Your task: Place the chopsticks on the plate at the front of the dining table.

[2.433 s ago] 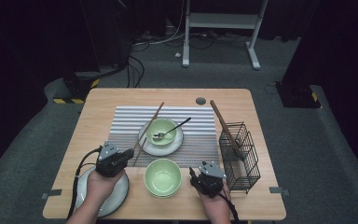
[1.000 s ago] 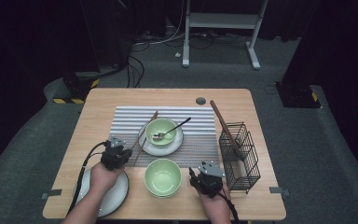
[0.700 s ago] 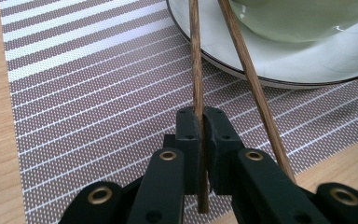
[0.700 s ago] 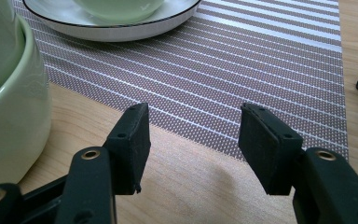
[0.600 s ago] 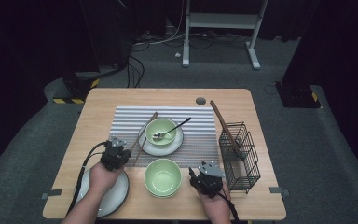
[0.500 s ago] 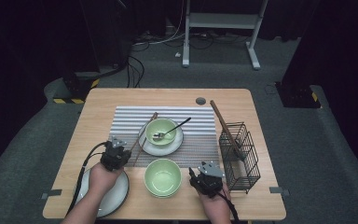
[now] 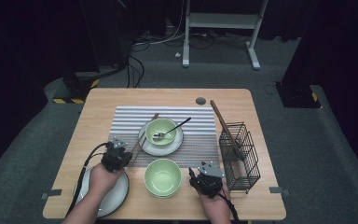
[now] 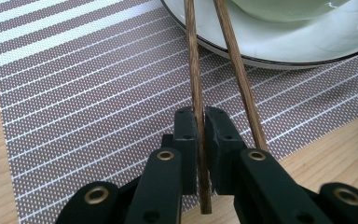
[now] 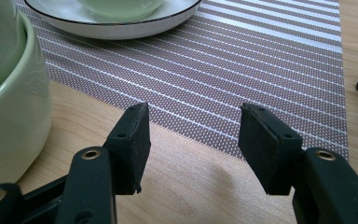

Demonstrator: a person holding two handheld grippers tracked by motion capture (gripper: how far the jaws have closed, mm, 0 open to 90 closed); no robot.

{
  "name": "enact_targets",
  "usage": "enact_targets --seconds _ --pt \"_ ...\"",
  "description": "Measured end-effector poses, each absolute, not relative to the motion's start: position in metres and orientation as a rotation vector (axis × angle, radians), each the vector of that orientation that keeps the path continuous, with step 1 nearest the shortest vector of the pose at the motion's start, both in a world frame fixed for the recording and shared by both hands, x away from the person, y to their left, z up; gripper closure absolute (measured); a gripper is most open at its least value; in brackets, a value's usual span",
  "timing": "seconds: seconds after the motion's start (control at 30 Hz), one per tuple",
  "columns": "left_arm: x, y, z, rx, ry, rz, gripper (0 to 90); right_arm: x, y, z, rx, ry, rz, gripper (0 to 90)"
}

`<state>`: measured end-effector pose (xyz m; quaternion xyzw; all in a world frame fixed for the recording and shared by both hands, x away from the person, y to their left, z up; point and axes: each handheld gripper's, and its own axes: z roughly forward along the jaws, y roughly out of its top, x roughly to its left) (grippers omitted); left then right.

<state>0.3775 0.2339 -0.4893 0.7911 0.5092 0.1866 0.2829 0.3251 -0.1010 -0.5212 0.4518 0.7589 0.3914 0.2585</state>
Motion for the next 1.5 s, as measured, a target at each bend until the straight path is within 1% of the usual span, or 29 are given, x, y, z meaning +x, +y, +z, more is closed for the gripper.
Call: enact_targets --seconds 0.4,0.7,0.93,1.23,1.33,1.5 --pt "0.382 0.228 -0.489 2.136 1.351 0.496 83.1 0.325 -0.100 -0.521 1.225 2.060 1.056 43.2" --pt "0.382 0.227 -0.487 2.138 1.342 0.496 79.3 0.325 -0.100 -0.521 1.223 2.060 1.055 43.4" --pt "0.378 0.230 -0.485 2.118 1.337 0.493 77.6 0.325 -0.100 -0.521 1.224 2.064 1.053 43.5" --pt "0.373 0.231 -0.478 2.079 1.316 0.513 77.9 0.325 -0.100 -0.521 1.225 2.063 1.052 43.4" --pt "0.372 0.231 -0.477 2.060 1.304 0.512 76.4 0.325 -0.100 -0.521 1.220 2.065 1.051 43.5" --pt "0.374 0.230 -0.476 2.022 1.285 0.504 67.0 0.325 -0.099 -0.521 1.215 2.066 1.048 43.5"
